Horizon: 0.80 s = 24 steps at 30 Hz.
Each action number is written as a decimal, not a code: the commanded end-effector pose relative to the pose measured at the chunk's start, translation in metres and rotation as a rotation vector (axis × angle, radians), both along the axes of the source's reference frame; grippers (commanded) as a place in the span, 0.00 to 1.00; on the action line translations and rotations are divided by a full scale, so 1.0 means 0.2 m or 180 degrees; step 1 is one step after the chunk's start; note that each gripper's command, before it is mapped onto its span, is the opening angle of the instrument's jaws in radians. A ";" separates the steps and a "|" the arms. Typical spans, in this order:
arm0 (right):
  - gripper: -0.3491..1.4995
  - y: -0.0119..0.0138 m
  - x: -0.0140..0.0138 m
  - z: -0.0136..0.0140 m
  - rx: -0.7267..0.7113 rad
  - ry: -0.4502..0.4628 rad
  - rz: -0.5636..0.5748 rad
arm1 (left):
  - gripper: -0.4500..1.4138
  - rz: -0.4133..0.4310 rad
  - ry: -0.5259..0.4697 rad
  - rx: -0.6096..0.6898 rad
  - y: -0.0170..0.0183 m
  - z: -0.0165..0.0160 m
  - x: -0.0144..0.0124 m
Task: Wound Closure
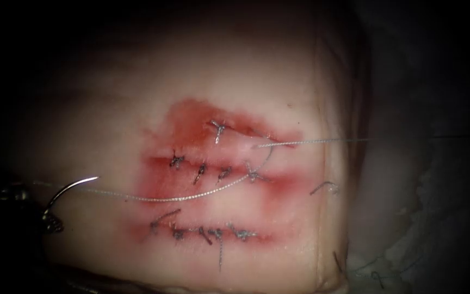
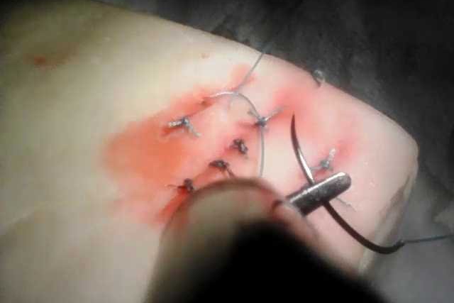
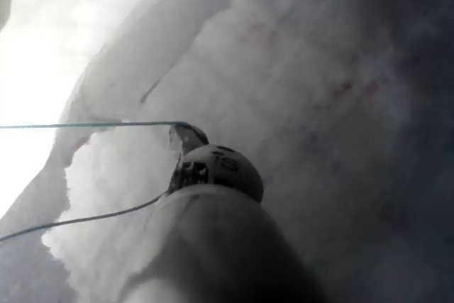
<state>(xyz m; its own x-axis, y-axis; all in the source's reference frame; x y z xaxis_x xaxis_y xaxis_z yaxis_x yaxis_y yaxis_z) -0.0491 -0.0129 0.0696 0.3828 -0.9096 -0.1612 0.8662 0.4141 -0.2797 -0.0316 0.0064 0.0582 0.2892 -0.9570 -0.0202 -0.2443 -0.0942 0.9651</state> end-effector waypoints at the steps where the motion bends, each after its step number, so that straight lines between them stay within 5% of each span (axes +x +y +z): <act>1: 0.00 -0.005 -0.005 0.005 0.0011 -0.0073 -0.0045 | 0.00 -0.0002 -0.0003 -0.0001 0.002 0.003 -0.003; 9: 0.00 -0.006 -0.019 0.009 -0.0060 -0.0366 -0.0546 | 0.00 0.0003 0.0004 -0.0006 0.002 0.003 -0.003; 10: 0.04 -0.005 -0.016 0.007 -0.0165 -0.0339 -0.0713 | 0.00 0.0003 0.0004 -0.0006 0.002 0.003 -0.003; 11: 0.28 -0.003 -0.010 0.003 -0.0328 -0.0300 -0.0934 | 0.00 0.0002 0.0004 -0.0006 0.002 0.003 -0.003; 12: 0.42 -0.001 -0.005 0.000 -0.0425 -0.0232 -0.1047 | 0.00 0.0003 0.0004 -0.0006 0.002 0.003 -0.003; 16: 0.47 0.011 0.023 -0.024 -0.0750 0.0167 -0.1127 | 0.00 0.0003 0.0004 -0.0006 0.002 0.003 -0.003; 19: 0.48 0.021 0.063 -0.051 -0.1319 0.0701 -0.0746 | 0.00 0.0004 0.0004 -0.0006 0.002 0.003 -0.003; 21: 0.57 0.025 0.094 -0.070 -0.1638 0.1520 -0.0328 | 0.00 0.0004 0.0004 -0.0006 0.002 0.003 -0.003; 22: 0.57 0.025 0.094 -0.070 -0.1638 0.1520 -0.0328 | 0.00 0.0004 0.0004 -0.0006 0.002 0.003 -0.003; 24: 0.85 0.026 0.134 -0.095 -0.1830 0.2488 -0.0537 | 0.00 0.0004 0.0004 -0.0006 0.002 0.003 -0.003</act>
